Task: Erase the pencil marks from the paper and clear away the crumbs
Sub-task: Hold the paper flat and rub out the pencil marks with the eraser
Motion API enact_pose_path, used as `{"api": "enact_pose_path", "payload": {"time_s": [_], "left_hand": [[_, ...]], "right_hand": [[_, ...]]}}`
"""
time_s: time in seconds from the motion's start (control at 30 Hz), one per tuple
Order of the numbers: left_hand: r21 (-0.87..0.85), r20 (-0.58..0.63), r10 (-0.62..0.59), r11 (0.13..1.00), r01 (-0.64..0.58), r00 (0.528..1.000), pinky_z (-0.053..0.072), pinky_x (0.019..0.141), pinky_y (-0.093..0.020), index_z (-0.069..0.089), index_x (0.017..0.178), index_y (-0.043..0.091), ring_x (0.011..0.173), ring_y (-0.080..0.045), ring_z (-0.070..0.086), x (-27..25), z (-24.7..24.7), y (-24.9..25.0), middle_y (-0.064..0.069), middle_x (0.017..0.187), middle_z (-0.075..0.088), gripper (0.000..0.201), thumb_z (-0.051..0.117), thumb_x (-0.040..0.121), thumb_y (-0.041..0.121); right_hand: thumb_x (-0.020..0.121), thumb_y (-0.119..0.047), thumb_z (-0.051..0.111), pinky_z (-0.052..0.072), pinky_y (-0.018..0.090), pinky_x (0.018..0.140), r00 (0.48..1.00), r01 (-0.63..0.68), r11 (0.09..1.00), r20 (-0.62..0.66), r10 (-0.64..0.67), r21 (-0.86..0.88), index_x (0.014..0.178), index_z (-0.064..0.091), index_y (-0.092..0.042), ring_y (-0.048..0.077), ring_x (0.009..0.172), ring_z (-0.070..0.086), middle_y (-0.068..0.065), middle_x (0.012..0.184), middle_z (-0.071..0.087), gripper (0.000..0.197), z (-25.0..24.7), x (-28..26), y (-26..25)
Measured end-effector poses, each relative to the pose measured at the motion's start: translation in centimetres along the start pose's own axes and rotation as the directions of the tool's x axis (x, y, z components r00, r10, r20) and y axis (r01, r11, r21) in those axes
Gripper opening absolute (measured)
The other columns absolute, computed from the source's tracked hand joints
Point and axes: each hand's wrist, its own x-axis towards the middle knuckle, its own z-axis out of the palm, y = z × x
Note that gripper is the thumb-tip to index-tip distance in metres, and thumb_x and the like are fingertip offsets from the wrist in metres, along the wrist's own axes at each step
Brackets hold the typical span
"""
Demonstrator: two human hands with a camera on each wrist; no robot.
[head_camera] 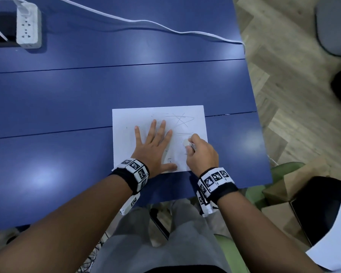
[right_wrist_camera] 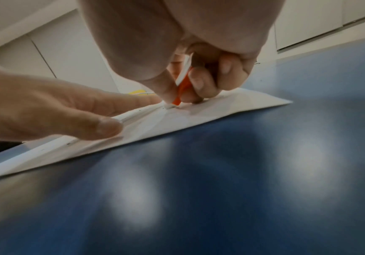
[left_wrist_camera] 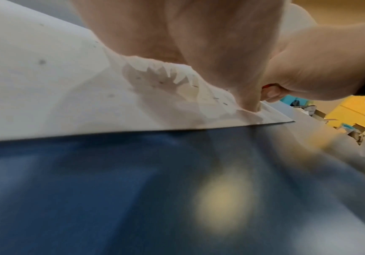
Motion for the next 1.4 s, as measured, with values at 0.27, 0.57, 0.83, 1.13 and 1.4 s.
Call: {"api": "enact_pose_path", "payload": {"time_s": [0.27, 0.57, 0.83, 1.13, 1.4], "left_hand": [[-0.04, 0.009, -0.004, 0.999, 0.004, 1.0, -0.012, 0.112, -0.074, -0.022, 0.157, 0.029, 0.147, -0.033, -0.035, 1.8, 0.1, 1.4, -0.005, 0.16, -0.04, 0.109, 0.023, 0.079, 0.09], [-0.042, 0.021, -0.013, 0.999, 0.014, 1.0, -0.017, 0.11, -0.073, -0.028, 0.154, 0.031, 0.145, -0.031, -0.04, 1.9, 0.1, 1.4, -0.003, 0.156, -0.046, 0.114, 0.027, 0.076, 0.094], [-0.064, 0.019, -0.027, 0.998, 0.028, 0.999, -0.018, 0.109, -0.073, -0.027, 0.155, 0.03, 0.145, -0.032, -0.04, 2.0, -0.1, 1.8, -0.003, 0.156, -0.046, 0.114, 0.029, 0.077, 0.092], [-0.072, 0.015, -0.027, 0.997, 0.028, 1.0, -0.017, 0.11, -0.074, -0.025, 0.156, 0.03, 0.145, -0.032, -0.039, 2.0, 0.0, 1.9, -0.003, 0.157, -0.045, 0.114, 0.029, 0.077, 0.093], [-0.075, 0.016, -0.028, 0.997, 0.029, 0.999, -0.018, 0.109, -0.074, -0.028, 0.154, 0.03, 0.145, -0.032, -0.04, 2.0, 0.1, 1.8, -0.003, 0.156, -0.045, 0.114, 0.025, 0.076, 0.093]], "right_hand": [[0.094, -0.025, 0.05, 0.046, 0.033, 0.063, 0.997, 0.08, 0.997, 0.021, -0.08, 0.02, 0.099, 0.047, -0.022, 0.027, 0.081, 0.06, -0.002, 0.094, 0.065, 0.007, 0.3, -1.2, 0.0], [0.095, -0.025, 0.05, 0.036, 0.032, 0.058, 1.0, 0.015, 1.0, -0.019, -0.016, -0.023, 0.106, 0.047, -0.019, 0.031, 0.076, 0.06, 0.002, 0.084, 0.066, 0.013, -0.9, -0.1, 1.3], [0.095, -0.03, 0.049, 0.042, 0.032, 0.059, 0.998, 0.055, 0.998, 0.036, -0.054, -0.034, 0.107, 0.047, -0.022, 0.029, 0.077, 0.062, 0.0, 0.086, 0.068, 0.014, -0.2, -0.8, 1.2], [0.095, -0.027, 0.05, 0.035, 0.032, 0.058, 0.999, 0.024, 0.999, 0.038, -0.022, -0.043, 0.108, 0.048, -0.021, 0.033, 0.08, 0.062, 0.002, 0.086, 0.068, 0.015, -0.3, -1.4, 1.6], [0.096, -0.03, 0.047, 0.043, 0.034, 0.061, 0.993, 0.048, 0.998, 0.105, -0.044, -0.036, 0.108, 0.046, -0.023, 0.031, 0.082, 0.062, 0.001, 0.09, 0.069, 0.014, 0.0, -2.4, 1.0]]}}
